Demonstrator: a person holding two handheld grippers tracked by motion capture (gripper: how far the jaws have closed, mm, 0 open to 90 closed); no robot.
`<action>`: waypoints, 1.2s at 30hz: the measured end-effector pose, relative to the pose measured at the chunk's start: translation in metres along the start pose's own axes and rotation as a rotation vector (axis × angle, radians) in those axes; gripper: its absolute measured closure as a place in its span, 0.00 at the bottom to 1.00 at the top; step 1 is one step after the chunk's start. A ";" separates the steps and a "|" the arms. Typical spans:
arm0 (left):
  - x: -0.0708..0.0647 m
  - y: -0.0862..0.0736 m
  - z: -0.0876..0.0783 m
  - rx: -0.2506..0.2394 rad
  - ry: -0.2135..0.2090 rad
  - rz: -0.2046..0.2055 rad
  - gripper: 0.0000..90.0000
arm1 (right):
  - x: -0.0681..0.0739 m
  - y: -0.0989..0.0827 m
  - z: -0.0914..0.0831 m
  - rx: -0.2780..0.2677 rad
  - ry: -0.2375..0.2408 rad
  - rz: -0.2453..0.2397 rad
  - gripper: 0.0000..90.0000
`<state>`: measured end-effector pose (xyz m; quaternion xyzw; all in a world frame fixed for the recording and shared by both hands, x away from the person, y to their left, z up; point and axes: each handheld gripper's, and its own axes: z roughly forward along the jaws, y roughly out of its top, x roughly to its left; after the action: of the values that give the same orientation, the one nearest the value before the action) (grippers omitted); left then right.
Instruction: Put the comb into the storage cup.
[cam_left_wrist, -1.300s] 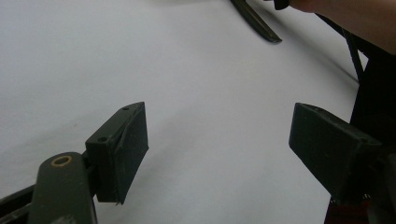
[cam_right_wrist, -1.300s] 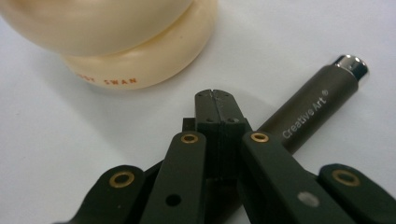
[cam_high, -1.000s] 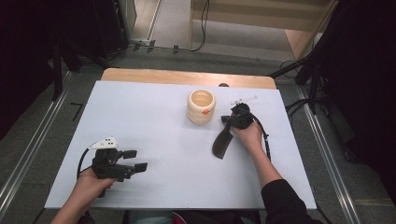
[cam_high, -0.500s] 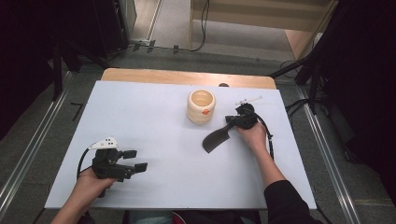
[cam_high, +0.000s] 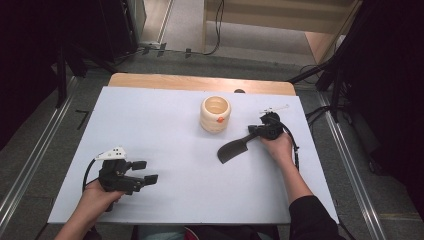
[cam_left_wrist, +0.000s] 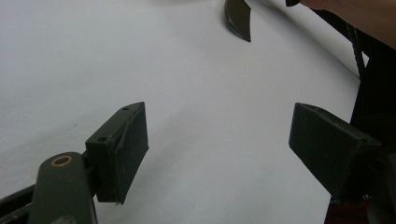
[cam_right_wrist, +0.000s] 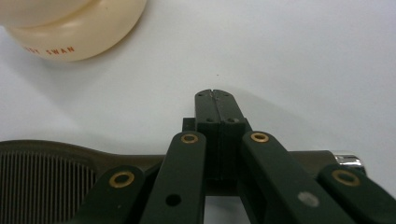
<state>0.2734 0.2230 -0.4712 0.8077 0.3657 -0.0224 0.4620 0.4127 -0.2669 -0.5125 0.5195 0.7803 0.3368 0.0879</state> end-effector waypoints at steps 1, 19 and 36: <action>0.000 0.000 0.000 0.000 0.000 0.000 0.23 | -0.001 0.000 -0.001 0.004 0.002 0.002 0.98; 0.000 0.000 0.000 0.000 0.001 0.000 0.23 | 0.005 -0.013 -0.012 0.029 0.006 -0.014 0.97; -0.001 0.000 0.000 -0.004 0.001 -0.001 0.23 | 0.006 -0.027 -0.025 0.044 0.007 -0.034 0.98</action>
<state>0.2729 0.2227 -0.4706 0.8066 0.3663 -0.0215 0.4634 0.3777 -0.2789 -0.5095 0.5068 0.7967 0.3197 0.0794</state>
